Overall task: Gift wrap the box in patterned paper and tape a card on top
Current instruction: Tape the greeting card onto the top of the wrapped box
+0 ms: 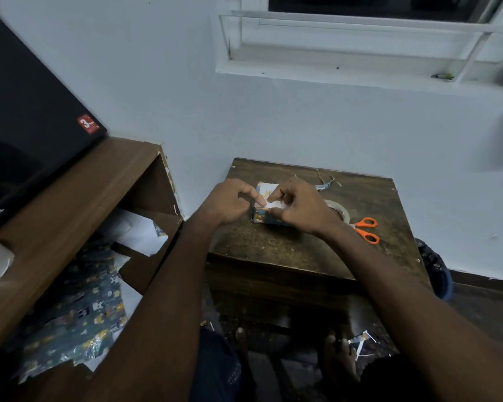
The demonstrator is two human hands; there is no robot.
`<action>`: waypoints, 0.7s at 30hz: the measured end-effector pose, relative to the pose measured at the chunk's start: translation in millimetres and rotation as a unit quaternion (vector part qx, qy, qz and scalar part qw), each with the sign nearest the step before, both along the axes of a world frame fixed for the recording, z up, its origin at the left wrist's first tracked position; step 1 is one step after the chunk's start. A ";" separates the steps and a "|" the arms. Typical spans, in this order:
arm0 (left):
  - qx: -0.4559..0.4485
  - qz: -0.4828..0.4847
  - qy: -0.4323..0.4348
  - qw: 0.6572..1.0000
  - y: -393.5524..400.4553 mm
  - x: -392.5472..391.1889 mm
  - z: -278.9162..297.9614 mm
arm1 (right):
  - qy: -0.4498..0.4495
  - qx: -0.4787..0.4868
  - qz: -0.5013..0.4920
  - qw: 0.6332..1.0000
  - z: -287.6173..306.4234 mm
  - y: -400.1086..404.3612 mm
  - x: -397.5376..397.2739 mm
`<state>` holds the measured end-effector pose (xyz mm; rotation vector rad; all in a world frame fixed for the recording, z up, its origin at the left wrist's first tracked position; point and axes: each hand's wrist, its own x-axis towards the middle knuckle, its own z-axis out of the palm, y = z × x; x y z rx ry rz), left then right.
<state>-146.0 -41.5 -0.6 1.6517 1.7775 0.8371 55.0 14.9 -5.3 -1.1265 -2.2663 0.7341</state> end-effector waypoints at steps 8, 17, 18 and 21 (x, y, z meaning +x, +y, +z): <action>0.021 -0.017 0.026 0.999 -4.6 3.1 3.9 | 0.002 0.034 -0.011 0.999 -8.9 -5.5 -8.2; 0.056 -0.022 0.043 0.997 -3.4 0.0 0.8 | -0.017 0.083 -0.024 0.996 -17.3 -8.2 -15.2; 0.064 -0.025 0.044 0.997 -2.8 -0.5 -0.2 | -0.018 0.089 -0.026 0.996 -18.4 -8.6 -15.8; 0.086 -0.040 0.050 0.994 -1.4 -1.9 -2.9 | -0.019 0.103 -0.031 0.994 -20.1 -10.0 -16.5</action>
